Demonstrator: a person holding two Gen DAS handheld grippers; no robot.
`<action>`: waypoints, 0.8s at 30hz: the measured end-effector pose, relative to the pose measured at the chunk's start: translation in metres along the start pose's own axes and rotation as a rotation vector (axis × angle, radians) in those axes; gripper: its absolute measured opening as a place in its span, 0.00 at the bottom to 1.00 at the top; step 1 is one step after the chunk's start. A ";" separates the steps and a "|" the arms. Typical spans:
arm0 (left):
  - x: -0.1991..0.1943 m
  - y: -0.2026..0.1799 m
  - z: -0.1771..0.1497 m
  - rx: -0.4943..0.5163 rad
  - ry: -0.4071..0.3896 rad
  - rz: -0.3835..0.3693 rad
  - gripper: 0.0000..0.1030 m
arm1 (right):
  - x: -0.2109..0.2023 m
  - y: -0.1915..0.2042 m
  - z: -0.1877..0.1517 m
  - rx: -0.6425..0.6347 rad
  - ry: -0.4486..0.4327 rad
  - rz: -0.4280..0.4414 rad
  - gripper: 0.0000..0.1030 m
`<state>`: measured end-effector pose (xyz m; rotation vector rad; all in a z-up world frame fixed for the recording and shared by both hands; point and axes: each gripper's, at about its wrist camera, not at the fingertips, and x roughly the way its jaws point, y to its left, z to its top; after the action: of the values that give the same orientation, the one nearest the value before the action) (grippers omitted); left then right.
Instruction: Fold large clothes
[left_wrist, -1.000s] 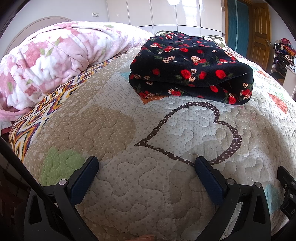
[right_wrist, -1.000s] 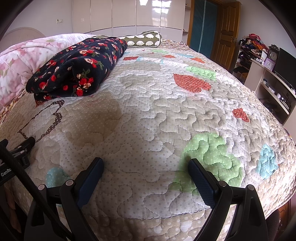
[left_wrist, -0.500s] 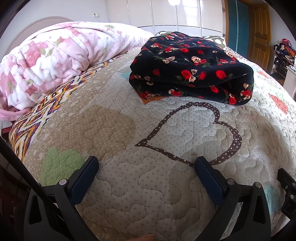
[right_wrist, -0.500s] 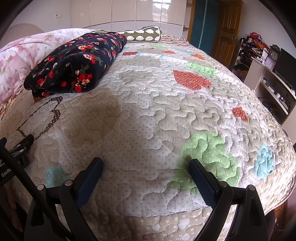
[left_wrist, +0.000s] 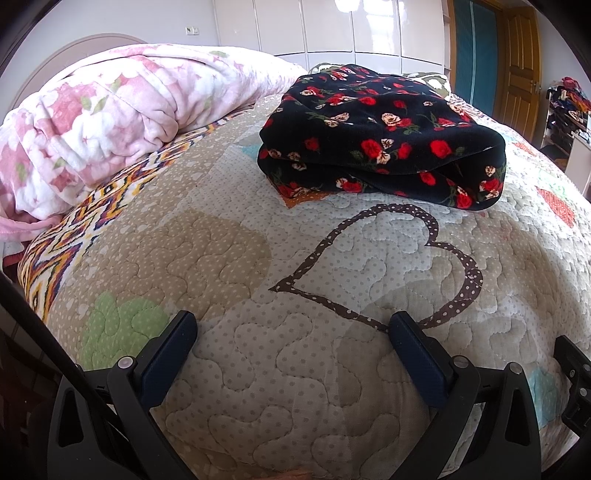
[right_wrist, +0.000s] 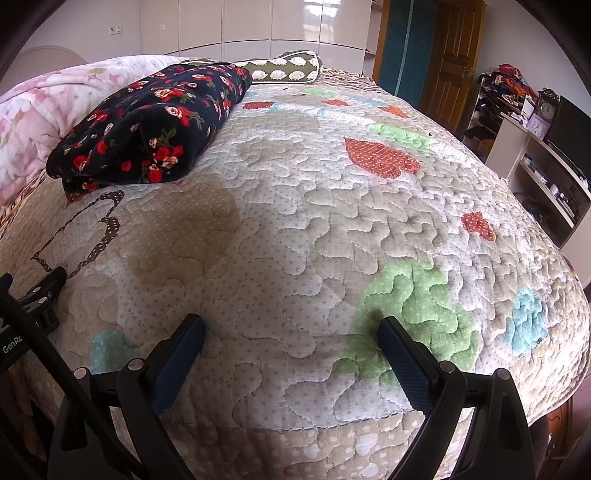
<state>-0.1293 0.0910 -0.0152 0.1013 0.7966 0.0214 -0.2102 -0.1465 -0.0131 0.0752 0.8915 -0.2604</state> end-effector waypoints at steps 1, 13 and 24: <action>0.000 0.001 0.001 0.000 -0.001 0.000 1.00 | 0.000 0.000 0.000 0.000 -0.001 0.000 0.94; 0.000 0.000 0.000 -0.002 -0.001 0.000 1.00 | 0.000 0.000 -0.001 -0.001 -0.002 0.001 0.95; 0.000 -0.001 -0.001 -0.002 -0.001 0.001 1.00 | 0.000 -0.001 -0.001 -0.002 -0.003 0.002 0.95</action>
<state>-0.1299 0.0902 -0.0155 0.0999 0.7953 0.0232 -0.2111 -0.1472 -0.0135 0.0738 0.8891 -0.2580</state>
